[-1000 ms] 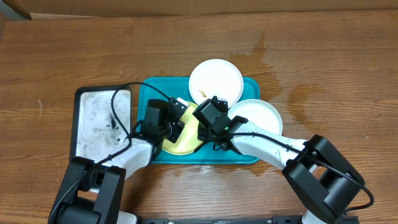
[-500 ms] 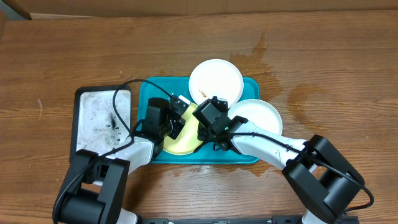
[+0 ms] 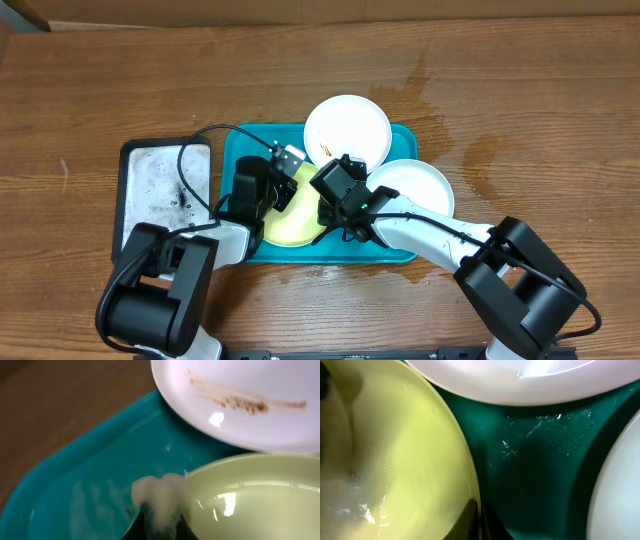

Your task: Clean dirty plates on tray and stack at the side

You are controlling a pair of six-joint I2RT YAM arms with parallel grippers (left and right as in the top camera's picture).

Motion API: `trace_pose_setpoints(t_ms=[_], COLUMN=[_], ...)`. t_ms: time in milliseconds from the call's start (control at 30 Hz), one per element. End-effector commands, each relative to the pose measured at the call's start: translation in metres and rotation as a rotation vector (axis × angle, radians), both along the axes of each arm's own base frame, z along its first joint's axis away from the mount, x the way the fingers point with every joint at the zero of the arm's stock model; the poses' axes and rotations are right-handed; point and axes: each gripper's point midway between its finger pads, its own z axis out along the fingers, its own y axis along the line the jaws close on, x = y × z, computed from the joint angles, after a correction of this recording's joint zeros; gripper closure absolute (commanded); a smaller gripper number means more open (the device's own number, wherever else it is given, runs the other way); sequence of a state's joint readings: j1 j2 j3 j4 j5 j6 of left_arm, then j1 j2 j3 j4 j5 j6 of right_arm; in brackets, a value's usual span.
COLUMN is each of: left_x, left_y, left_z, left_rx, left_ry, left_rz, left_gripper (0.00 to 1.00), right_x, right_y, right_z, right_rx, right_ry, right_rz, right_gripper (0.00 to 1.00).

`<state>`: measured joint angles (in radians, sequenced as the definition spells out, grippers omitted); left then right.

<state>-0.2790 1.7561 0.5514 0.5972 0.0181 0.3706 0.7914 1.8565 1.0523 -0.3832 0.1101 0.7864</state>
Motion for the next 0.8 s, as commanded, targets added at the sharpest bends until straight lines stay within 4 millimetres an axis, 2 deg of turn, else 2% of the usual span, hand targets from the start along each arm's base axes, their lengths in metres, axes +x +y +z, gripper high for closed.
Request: trace_pose_setpoints(t_ms=[0,67,200,333,400,467,533,700,767], left_x=[0.020,0.029,0.038,0.029,0.021,0.013,0.003,-0.030,-0.046], left_y=[0.004,0.001,-0.002,0.003,0.009,0.020,0.042,0.109,0.128], left_z=[0.029,0.056,0.136,0.204,0.220,0.223,0.216,0.172,0.158], left_rx=[-0.017,-0.068,-0.218,-0.272,-0.262,-0.244,-0.247,-0.301,-0.330], left_ry=[-0.129,-0.199,-0.339,-0.421,-0.396,-0.328,-0.210,0.117,0.220], left_rz=[0.034,0.048,0.090,0.102,0.113,0.141,0.231,0.521,0.583], left_gripper=[0.96,0.96,0.96,0.96,0.96,0.96,0.96,0.96,0.96], right_x=[-0.002,-0.002,-0.002,-0.002,-0.002,-0.002,-0.002,-0.002,-0.002], right_y=[-0.003,-0.003,-0.003,-0.003,-0.003,-0.003,-0.003,-0.003,-0.003], right_z=[-0.004,-0.004,-0.004,-0.004,-0.004,-0.004,-0.004,-0.004,-0.004], right_rx=[-0.015,-0.015,-0.015,-0.014,-0.014,-0.014,-0.014,-0.013,-0.011], right_ry=[0.010,0.010,0.010,0.009,0.009,0.009,0.010,0.009,0.007], right_rz=[0.004,0.003,0.004,0.003,0.003,0.003,0.003,0.003,0.004], right_gripper=[0.96,0.96,0.96,0.96,0.96,0.94,0.89,0.80,0.80])
